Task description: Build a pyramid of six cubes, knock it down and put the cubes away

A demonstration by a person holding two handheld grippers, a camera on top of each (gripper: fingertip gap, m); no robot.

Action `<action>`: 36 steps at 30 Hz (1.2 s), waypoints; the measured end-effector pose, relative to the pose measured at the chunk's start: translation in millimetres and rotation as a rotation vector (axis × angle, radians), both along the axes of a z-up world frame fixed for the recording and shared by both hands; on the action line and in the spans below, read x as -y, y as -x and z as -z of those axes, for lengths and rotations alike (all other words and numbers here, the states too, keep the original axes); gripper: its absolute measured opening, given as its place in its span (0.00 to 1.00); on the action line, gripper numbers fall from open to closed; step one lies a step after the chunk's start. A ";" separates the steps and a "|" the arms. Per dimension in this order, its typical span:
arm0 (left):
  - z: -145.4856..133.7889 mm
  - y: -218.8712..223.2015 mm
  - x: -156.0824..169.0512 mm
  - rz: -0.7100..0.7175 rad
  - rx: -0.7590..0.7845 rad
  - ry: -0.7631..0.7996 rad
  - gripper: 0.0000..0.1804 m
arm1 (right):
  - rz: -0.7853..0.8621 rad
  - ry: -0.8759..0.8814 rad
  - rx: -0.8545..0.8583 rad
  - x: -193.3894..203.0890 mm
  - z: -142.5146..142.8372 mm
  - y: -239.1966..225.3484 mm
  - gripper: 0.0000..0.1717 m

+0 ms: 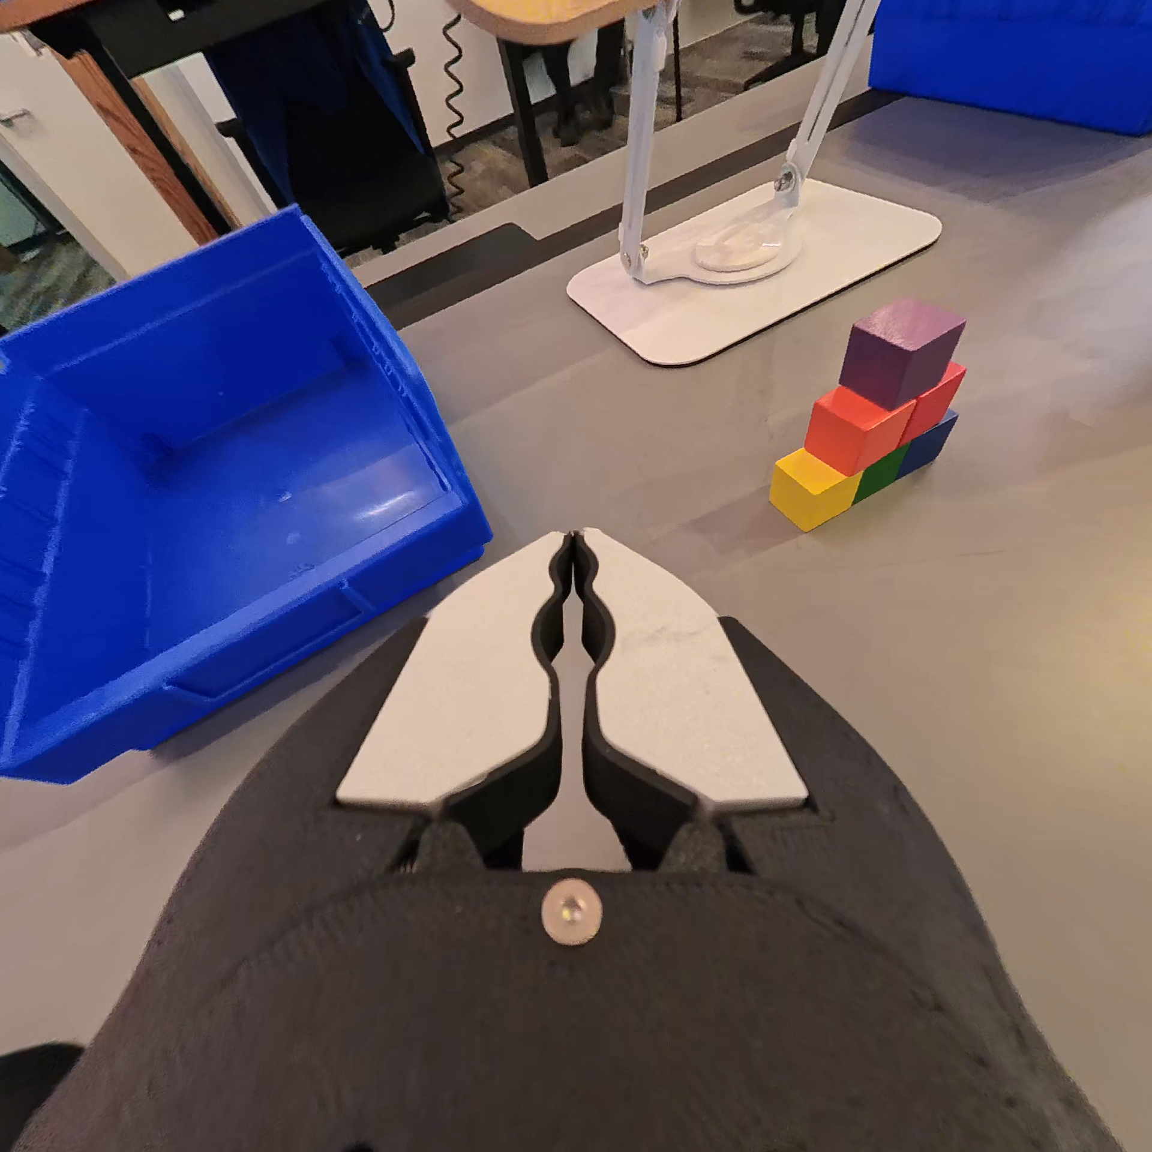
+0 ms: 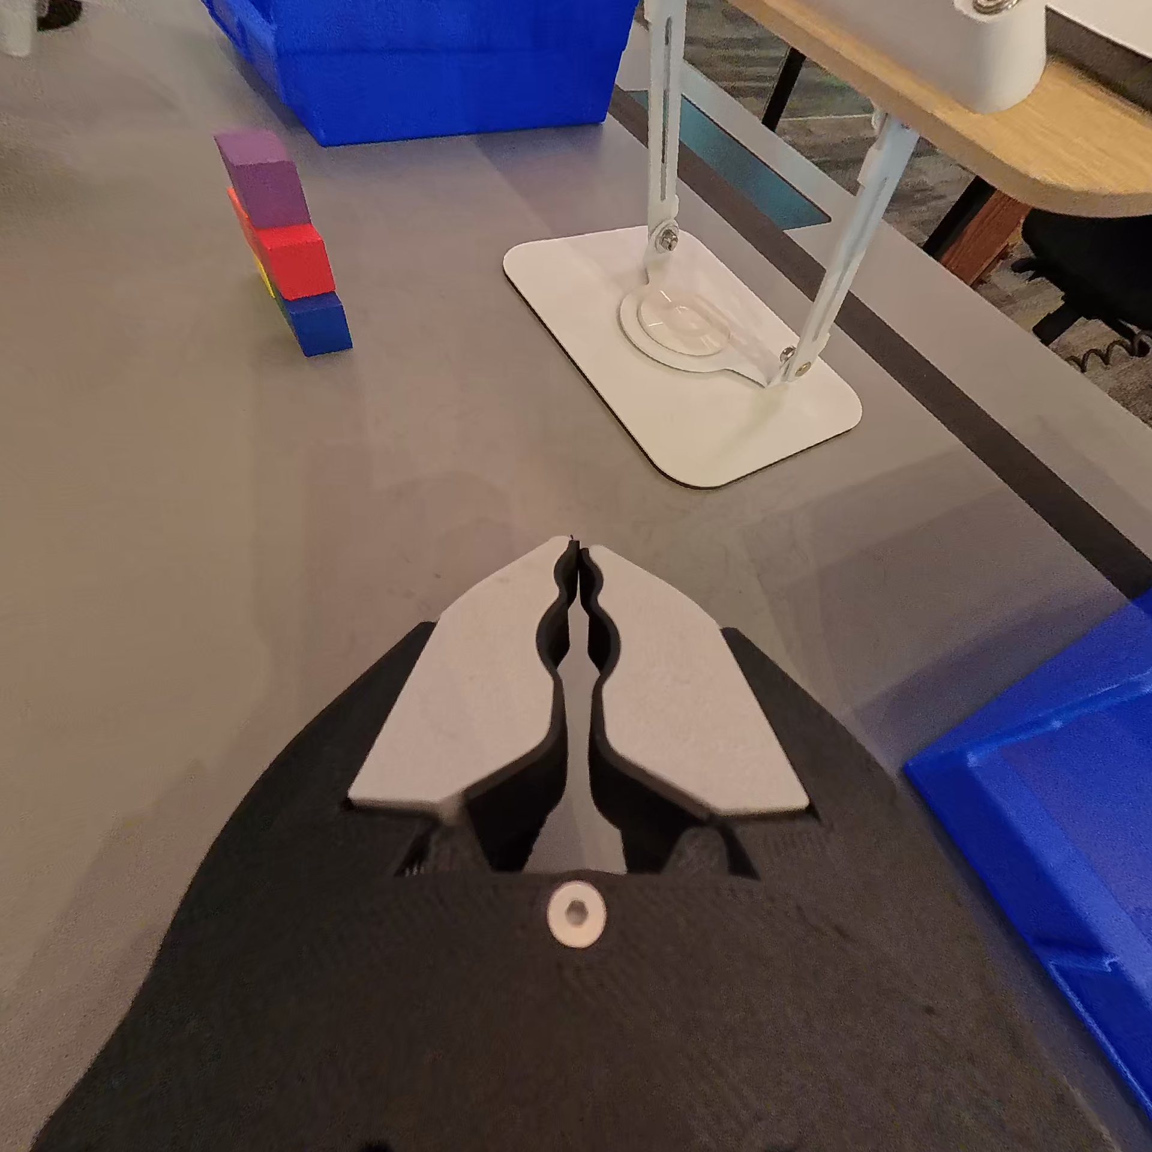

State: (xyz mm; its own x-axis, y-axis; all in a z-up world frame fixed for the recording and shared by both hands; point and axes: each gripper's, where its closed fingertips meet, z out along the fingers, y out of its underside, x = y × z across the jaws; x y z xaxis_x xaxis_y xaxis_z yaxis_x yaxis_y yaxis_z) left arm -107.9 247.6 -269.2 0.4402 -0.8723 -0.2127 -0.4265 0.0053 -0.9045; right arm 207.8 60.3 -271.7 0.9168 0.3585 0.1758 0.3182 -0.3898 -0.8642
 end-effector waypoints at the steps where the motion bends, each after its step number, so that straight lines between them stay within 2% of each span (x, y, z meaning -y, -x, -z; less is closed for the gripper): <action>1: -1.3 1.9 0.2 -0.012 -0.003 0.000 0.00 | -0.002 -0.001 0.003 0.1 -0.5 0.8 0.00; 10: -9.3 22.9 -3.2 -0.083 0.017 0.005 0.00 | -0.019 -0.015 0.018 1.8 -5.9 7.3 0.00; 16: 2.7 26.2 -7.0 -0.108 0.023 0.021 0.00 | -0.031 -0.025 0.018 2.6 -9.2 11.1 0.00; 27: -9.6 23.1 -0.5 -0.116 0.071 0.013 0.00 | -0.062 0.006 0.039 0.7 -1.1 21.3 0.00; 36: -4.8 0.8 9.4 -0.080 0.047 0.028 0.00 | -0.066 0.011 0.038 0.7 -0.1 22.4 0.00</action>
State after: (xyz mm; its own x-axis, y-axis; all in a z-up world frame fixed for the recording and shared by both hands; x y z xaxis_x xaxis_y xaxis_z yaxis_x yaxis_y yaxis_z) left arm -108.6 238.2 -264.5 0.5176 -0.8393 -0.1662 -0.3817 -0.0526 -0.9228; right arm 185.4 59.6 -271.6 0.8839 0.4197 0.2062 0.3761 -0.3761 -0.8468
